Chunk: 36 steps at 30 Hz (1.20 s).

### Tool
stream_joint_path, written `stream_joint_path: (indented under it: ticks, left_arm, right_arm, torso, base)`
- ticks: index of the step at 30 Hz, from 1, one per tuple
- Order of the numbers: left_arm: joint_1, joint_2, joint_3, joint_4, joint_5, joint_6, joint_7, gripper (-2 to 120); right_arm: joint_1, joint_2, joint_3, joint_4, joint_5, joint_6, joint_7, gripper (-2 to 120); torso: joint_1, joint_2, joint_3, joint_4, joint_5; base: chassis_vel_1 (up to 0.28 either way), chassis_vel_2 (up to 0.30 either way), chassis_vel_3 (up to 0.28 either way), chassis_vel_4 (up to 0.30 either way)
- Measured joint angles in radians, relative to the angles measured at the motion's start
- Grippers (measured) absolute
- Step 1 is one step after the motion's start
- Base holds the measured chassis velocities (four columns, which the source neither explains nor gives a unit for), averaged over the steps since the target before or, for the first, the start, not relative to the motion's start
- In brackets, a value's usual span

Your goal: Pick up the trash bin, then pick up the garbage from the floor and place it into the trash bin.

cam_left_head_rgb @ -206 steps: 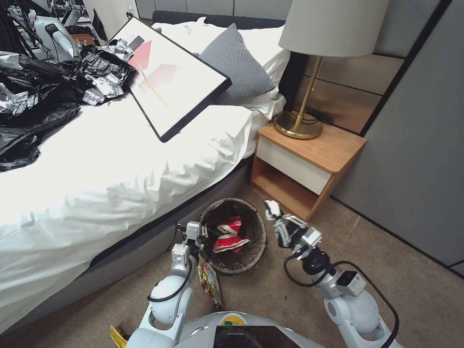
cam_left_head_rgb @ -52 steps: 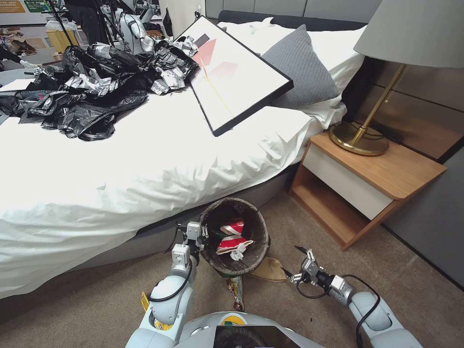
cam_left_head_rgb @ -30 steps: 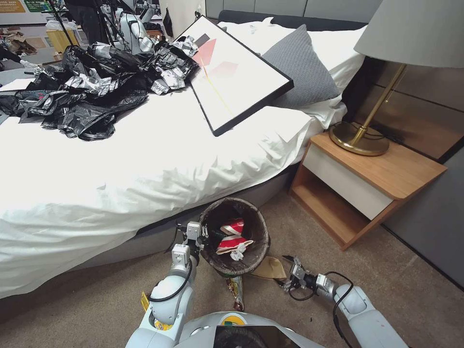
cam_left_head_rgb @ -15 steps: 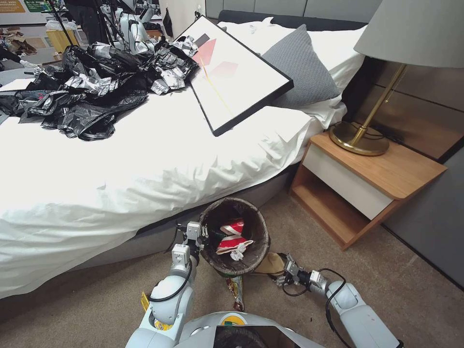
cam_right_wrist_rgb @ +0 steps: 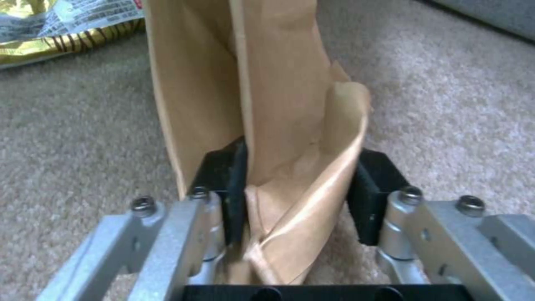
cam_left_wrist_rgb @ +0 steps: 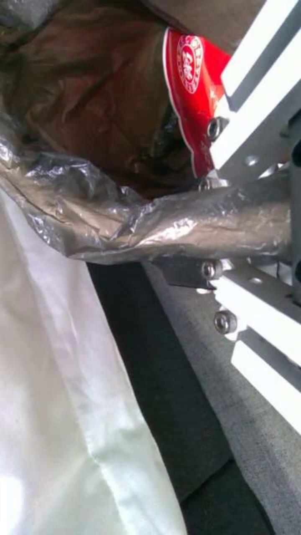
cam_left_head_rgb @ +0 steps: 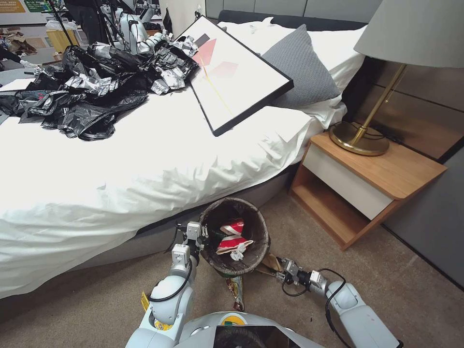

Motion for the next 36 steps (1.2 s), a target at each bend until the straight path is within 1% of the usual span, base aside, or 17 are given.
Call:
stream_joint_path:
  ticks: [1,3,4,5,8,11,12,13,15,17,18,36]
  left_arm:
    - [0.0,0.0,0.0,0.0,0.0,0.0,0.0,0]
    - [0.0,0.0,0.0,0.0,0.0,0.0,0.0,0]
    - [0.0,0.0,0.0,0.0,0.0,0.0,0.0,0]
    - [0.0,0.0,0.0,0.0,0.0,0.0,0.0,0]
    - [0.0,0.0,0.0,0.0,0.0,0.0,0.0,0]
    - [0.0,0.0,0.0,0.0,0.0,0.0,0.0,0]
    - [0.0,0.0,0.0,0.0,0.0,0.0,0.0,0]
    - [0.0,0.0,0.0,0.0,0.0,0.0,0.0,0]
    - [0.0,0.0,0.0,0.0,0.0,0.0,0.0,0]
    - [0.0,0.0,0.0,0.0,0.0,0.0,0.0,0]
    - [0.0,0.0,0.0,0.0,0.0,0.0,0.0,0]
    - [0.0,0.0,0.0,0.0,0.0,0.0,0.0,0]
  right_arm:
    - [-0.001,-0.001,0.002,0.0,0.001,0.001,0.001,32]
    - [-0.002,-0.001,0.002,0.0,0.001,0.001,0.001,30]
    - [-0.004,-0.002,0.004,0.0,0.001,0.002,0.002,26]
    - [-0.004,-0.002,0.004,0.0,0.001,0.002,0.002,26]
    - [-0.008,-0.002,0.006,0.0,0.004,0.003,0.004,17]
    - [-0.008,-0.002,0.006,0.0,0.004,0.003,0.004,17]
    - [-0.012,-0.002,0.01,0.0,0.005,0.006,0.008,10]
    - [-0.012,-0.002,0.01,0.0,0.005,0.006,0.008,10]
    - [-0.013,-0.003,0.011,0.0,0.007,0.007,0.009,6]
    - [-0.013,-0.003,0.011,0.0,0.007,0.007,0.009,6]
    - [-0.014,-0.003,0.012,0.0,0.009,0.008,0.01,0]
    - [-0.023,-0.001,0.024,0.0,0.026,0.02,0.027,0]
  torso:
    - [0.0,0.0,0.0,0.0,0.0]
    - [0.0,0.0,0.0,0.0,0.0]
    - [0.0,0.0,0.0,0.0,0.0]
    - [0.0,0.0,0.0,0.0,0.0]
    - [0.0,0.0,0.0,0.0,0.0]
    - [0.0,0.0,0.0,0.0,0.0]
    - [0.0,0.0,0.0,0.0,0.0]
    - [0.0,0.0,0.0,0.0,0.0]
    - [0.0,0.0,0.0,0.0,0.0]
    - [0.0,0.0,0.0,0.0,0.0]
    - [0.0,0.0,0.0,0.0,0.0]
    - [0.0,0.0,0.0,0.0,0.0]
  base:
    - [0.0,0.0,0.0,0.0]
    - [0.0,0.0,0.0,0.0]
    - [0.0,0.0,0.0,0.0]
    - [0.0,0.0,0.0,0.0]
    - [0.0,0.0,0.0,0.0]
    - [0.0,0.0,0.0,0.0]
    - [0.0,0.0,0.0,0.0]
    - [0.0,0.0,0.0,0.0]
    - [0.0,0.0,0.0,0.0]
    - [0.0,0.0,0.0,0.0]
    - [0.0,0.0,0.0,0.0]
    - [0.0,0.0,0.0,0.0]
